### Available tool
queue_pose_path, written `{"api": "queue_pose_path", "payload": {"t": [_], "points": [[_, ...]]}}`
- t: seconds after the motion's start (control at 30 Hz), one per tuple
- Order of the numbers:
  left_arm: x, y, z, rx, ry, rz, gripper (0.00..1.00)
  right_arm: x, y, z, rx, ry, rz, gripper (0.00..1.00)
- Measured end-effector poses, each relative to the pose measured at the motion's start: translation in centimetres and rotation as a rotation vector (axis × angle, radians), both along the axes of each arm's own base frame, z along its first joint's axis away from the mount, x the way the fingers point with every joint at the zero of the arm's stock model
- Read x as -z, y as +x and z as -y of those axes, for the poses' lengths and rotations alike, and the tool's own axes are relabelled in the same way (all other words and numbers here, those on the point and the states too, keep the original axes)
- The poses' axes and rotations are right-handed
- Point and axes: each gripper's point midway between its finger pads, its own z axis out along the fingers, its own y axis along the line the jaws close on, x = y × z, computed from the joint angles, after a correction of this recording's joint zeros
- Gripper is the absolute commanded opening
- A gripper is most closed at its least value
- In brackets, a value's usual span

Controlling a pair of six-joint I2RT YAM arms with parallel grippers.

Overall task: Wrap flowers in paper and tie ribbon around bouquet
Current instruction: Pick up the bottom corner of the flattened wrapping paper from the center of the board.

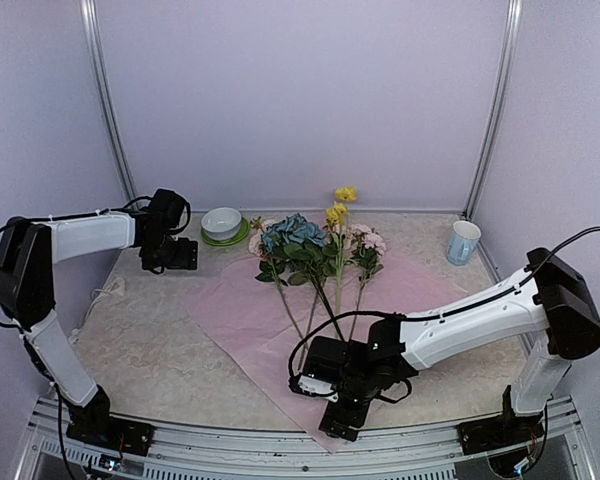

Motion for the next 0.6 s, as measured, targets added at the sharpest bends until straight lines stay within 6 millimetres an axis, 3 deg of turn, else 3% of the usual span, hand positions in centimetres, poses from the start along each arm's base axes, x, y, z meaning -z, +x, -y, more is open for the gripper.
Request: {"api": "queue_pose_path", "payload": {"t": [0.13,0.2,0.27,0.3,0.47,0.57,0.6], "points": [[-0.6,-0.3,0.4,0.013,-0.007,0.012,0.9,0.3,0.6,-0.5,0.083,-0.057,0.043,0.81],[-1.0,-0.5,0.7,0.021,-0.012,0.02,0.9,0.3,0.6,-0.6,0.112,-0.059,0.041,0.64],[-1.6,-0.6,1.0,0.029,-0.02,0.032,0.9,0.4,0.9,-0.6,0.142,-0.061,0.057,0.4],[-1.9,-0.6,1.2,0.033,-0.024,0.039,0.9,0.4,1.1,-0.6,0.154,-0.061,0.062,0.34],[-3.1,-0.9,2.3,0.061,-0.034,0.066,0.89,0.1,2.2,-0.6,0.198,-0.062,0.12,0.2],[-4.2,-1.5,3.9,0.115,-0.035,0.091,0.81,0.1,2.7,-0.3,0.194,-0.072,0.143,0.0],[-4.6,-1.9,4.6,0.141,-0.037,0.104,0.79,0.1,2.8,-0.2,0.194,-0.075,0.143,0.0]]}}
